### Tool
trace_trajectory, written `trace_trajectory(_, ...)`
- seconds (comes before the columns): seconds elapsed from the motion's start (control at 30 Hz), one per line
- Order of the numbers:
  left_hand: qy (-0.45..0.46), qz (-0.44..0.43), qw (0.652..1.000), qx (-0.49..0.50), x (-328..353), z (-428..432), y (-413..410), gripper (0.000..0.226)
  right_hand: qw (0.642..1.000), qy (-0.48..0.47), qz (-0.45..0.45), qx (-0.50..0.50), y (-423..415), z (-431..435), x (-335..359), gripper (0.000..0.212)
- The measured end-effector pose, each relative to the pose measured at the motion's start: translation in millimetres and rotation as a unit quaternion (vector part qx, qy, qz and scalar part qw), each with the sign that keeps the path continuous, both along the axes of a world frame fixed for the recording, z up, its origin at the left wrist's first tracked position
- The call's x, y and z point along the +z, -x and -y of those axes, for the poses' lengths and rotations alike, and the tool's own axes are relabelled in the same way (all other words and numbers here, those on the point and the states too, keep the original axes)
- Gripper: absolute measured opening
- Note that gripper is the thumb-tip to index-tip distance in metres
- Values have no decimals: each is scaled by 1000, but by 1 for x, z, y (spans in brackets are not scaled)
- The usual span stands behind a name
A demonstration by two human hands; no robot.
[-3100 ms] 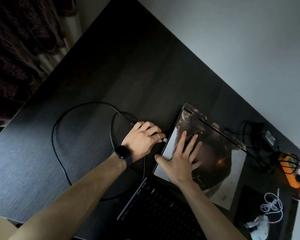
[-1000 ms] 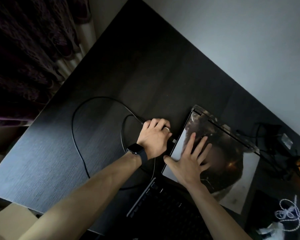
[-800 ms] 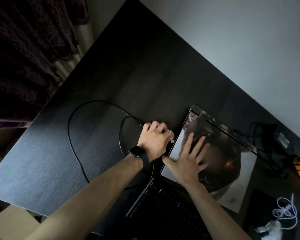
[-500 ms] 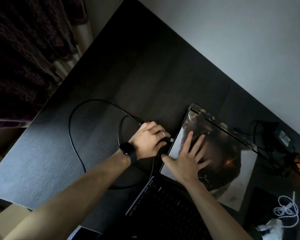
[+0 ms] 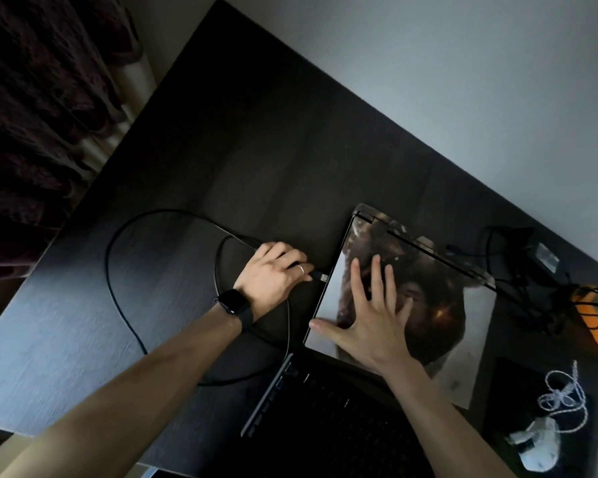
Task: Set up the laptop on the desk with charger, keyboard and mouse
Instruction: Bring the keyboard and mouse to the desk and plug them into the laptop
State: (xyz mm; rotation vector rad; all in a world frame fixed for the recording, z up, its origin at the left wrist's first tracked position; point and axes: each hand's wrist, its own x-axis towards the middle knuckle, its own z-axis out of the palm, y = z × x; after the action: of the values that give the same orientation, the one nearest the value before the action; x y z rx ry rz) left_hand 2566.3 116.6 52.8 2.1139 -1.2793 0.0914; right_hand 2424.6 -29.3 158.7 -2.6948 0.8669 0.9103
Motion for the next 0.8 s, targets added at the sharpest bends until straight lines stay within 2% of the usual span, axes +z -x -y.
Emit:
trace_trajectory(0.27, 13, 35, 998, -60, 0, 7, -17, 17, 1000, 10, 21, 7, -1, 1, -2, 130)
trace_trajectory(0.6, 12, -17, 999, -48, -3, 2, -11, 18, 1000, 14, 23, 8, -1, 0, -4, 130)
trace_trajectory(0.8, 18, 16, 998, -56, -2, 2, -10, 19, 1000, 6, 31, -2, 0, 0, -4, 130)
